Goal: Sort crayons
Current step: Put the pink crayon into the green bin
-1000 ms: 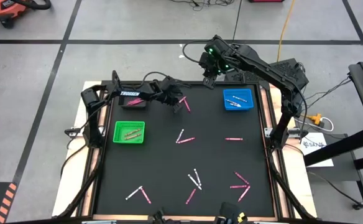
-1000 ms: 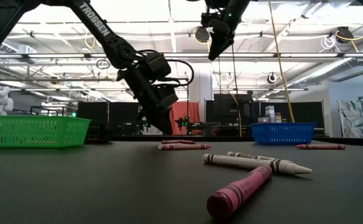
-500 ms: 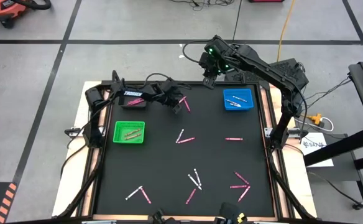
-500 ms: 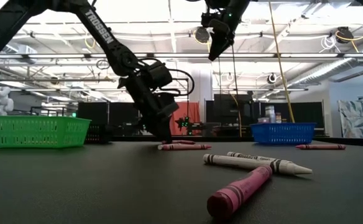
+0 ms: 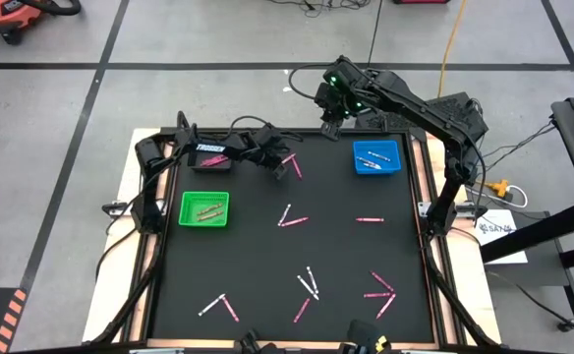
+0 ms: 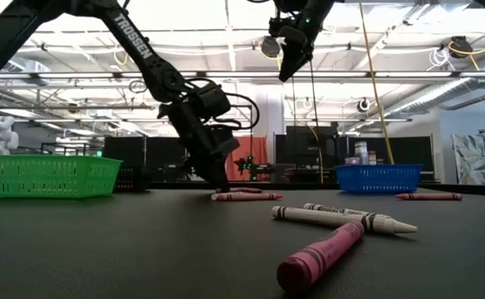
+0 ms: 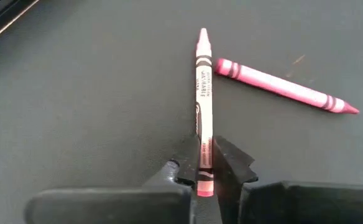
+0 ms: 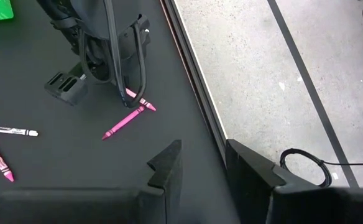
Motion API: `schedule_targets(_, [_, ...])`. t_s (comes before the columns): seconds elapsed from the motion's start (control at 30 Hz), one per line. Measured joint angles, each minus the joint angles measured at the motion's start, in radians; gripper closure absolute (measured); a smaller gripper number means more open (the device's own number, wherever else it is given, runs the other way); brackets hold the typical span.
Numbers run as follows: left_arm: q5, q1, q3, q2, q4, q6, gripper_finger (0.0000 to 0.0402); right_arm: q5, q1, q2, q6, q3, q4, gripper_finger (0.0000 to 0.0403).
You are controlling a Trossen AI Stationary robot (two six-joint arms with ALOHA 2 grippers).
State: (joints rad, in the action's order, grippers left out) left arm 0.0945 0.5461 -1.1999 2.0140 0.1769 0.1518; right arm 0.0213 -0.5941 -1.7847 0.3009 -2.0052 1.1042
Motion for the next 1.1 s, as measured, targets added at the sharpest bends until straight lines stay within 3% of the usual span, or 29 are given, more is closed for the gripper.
schedule_targets(0.13, [-0.007,0.003,0.0,0.0,0.003,-0.007,0.0395,0.0,0.0,0.0,0.001,0.0,0.0,0.0297])
schedule_targets(0.57, [-0.017,0.004,0.005,-0.036,0.051,-0.038,0.0395,0.0,0.0,0.0,0.025,0.0,0.0,0.0297])
schedule_targets(0.83, [-0.072,0.0,0.004,-0.163,0.158,-0.086,0.0395,0.0,0.0,0.0,0.033,0.0,0.0,0.0297])
schedule_targets(1.1, [-0.11,-0.041,0.004,-0.335,0.403,-0.115,0.0395,0.0,0.0,0.0,0.055,0.0,0.0,0.0297])
